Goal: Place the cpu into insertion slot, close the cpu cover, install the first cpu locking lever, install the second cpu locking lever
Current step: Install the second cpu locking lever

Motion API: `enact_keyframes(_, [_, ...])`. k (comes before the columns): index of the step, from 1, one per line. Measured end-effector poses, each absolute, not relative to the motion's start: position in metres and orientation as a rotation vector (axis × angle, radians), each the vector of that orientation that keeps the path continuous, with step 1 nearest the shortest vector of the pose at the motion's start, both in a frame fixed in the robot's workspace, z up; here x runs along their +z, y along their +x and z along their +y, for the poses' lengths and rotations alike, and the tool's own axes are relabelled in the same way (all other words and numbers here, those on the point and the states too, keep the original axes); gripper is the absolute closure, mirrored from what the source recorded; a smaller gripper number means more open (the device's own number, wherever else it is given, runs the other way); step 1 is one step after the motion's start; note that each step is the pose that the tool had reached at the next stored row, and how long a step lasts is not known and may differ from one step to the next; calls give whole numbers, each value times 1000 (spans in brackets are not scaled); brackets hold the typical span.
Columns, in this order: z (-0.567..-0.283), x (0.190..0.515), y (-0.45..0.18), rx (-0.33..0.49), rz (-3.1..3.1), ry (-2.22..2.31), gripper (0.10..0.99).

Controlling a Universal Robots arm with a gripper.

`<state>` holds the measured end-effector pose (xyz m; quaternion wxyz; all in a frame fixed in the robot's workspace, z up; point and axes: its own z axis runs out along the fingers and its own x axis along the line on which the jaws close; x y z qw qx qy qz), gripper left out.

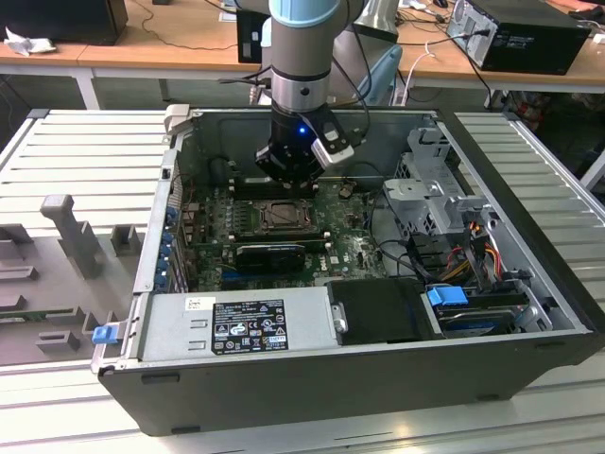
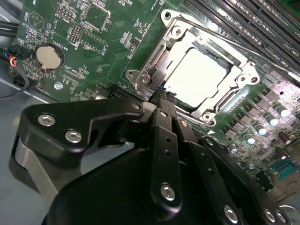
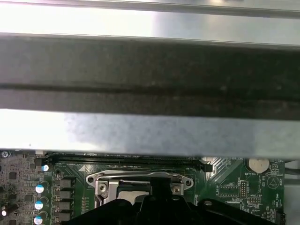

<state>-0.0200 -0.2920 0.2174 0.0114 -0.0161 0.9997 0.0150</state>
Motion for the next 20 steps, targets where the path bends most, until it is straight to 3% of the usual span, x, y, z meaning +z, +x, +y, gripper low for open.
enact_keyframes(20, [-299, 217, -20, 47, 3118, -50, 980])
